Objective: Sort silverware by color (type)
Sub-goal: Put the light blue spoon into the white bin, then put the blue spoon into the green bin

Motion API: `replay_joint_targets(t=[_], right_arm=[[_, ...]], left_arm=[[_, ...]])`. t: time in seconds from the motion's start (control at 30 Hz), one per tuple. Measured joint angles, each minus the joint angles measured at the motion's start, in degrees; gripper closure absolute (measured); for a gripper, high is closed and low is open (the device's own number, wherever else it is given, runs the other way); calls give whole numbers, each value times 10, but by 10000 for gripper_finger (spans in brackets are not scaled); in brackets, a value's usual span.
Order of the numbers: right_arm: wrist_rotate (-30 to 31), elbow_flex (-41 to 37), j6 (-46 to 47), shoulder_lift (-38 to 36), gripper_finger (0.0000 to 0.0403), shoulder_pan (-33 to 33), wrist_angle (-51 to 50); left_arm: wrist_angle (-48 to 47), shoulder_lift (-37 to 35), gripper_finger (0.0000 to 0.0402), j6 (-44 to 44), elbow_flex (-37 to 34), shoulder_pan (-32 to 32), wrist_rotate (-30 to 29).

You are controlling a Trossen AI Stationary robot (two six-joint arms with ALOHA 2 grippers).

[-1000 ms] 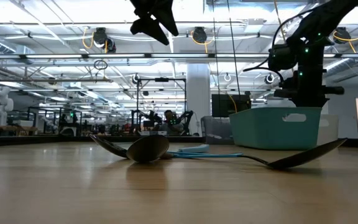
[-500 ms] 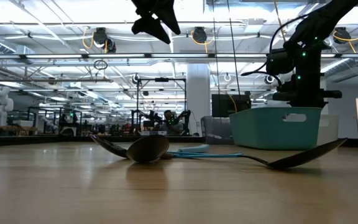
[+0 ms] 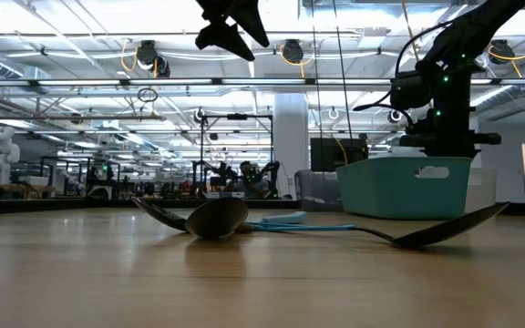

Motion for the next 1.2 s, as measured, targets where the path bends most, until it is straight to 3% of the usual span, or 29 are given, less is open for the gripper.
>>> replay_joint_targets(t=[0.47, 0.77, 1.0, 1.2], right_arm=[[1, 3, 7, -9, 252, 0, -10], [-2, 35, 43, -84, 241, 17, -36], [-3, 35, 114, -156, 241, 70, -55], [-3, 35, 181, -195, 241, 155, -56]], left_arm=[[-12, 0, 179, 0, 0, 0, 0], [-41, 0, 179, 10, 0, -2, 0], [-82, 0, 179, 54, 0, -10, 0], [-94, 0, 179, 81, 0, -30, 0]])
